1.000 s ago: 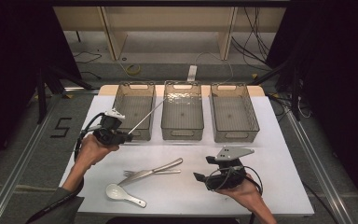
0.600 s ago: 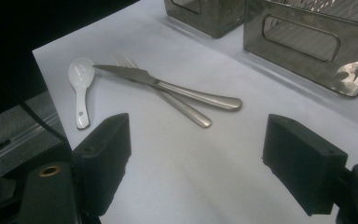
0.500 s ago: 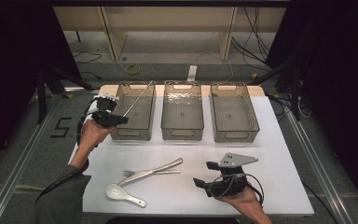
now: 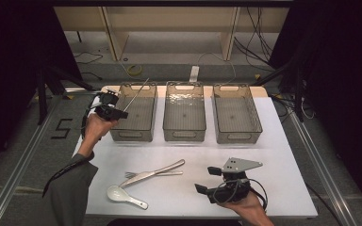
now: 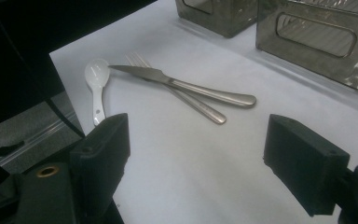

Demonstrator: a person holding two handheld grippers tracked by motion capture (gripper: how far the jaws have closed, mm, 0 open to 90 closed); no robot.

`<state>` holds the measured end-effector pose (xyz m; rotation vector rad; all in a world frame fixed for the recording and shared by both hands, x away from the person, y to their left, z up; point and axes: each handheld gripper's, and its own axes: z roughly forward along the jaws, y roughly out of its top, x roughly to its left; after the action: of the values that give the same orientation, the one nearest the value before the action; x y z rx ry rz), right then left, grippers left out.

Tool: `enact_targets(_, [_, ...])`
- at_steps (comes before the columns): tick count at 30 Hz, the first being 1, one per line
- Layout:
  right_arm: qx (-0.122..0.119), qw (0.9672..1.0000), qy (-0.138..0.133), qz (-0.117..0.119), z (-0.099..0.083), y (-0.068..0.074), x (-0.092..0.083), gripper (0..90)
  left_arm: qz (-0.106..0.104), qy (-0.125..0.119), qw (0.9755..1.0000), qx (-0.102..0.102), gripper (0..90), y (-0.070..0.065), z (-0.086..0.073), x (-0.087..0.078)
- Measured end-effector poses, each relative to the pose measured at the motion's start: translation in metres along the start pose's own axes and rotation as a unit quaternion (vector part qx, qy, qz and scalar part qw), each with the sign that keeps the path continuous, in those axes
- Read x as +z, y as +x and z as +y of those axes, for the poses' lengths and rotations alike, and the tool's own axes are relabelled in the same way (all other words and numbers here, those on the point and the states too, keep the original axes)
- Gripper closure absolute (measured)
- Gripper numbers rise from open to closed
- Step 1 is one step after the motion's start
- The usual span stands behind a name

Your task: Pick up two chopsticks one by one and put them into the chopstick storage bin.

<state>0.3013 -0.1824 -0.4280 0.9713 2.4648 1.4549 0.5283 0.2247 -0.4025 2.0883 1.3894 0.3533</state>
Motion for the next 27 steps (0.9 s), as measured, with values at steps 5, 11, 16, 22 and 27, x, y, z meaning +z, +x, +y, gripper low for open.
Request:
enact_targets(5, [-0.001, 1.0000, -0.003, 0.006, 0.000, 0.002, 0.000, 23.2, 0.000, 0.005, 1.0000, -0.002, 83.5, 0.002, 0.000, 0.008])
enact_targets(11, [-0.003, 0.9999, 0.001, 0.012, 0.000, 0.004, 0.001, 23.2, 0.014, 0.013, 0.9998, -0.001, 83.3, 0.003, 0.001, 0.012])
enact_targets(16, [0.000, 0.9999, 0.000, 0.012, 0.000, 0.004, 0.000, 23.3, 0.018, 0.018, 0.9996, -0.008, 83.2, 0.006, 0.001, 0.016])
enact_targets(22, [-0.002, 0.9999, 0.000, 0.015, 0.001, 0.004, 0.000, 23.5, 0.015, 0.033, 0.9991, -0.023, 75.3, 0.005, 0.000, 0.023])
enact_targets(27, [-0.007, 0.9999, 0.003, 0.015, 0.000, 0.004, 0.001, 24.0, 0.023, 0.011, 0.9997, 0.005, 55.6, -0.005, 0.002, 0.019])
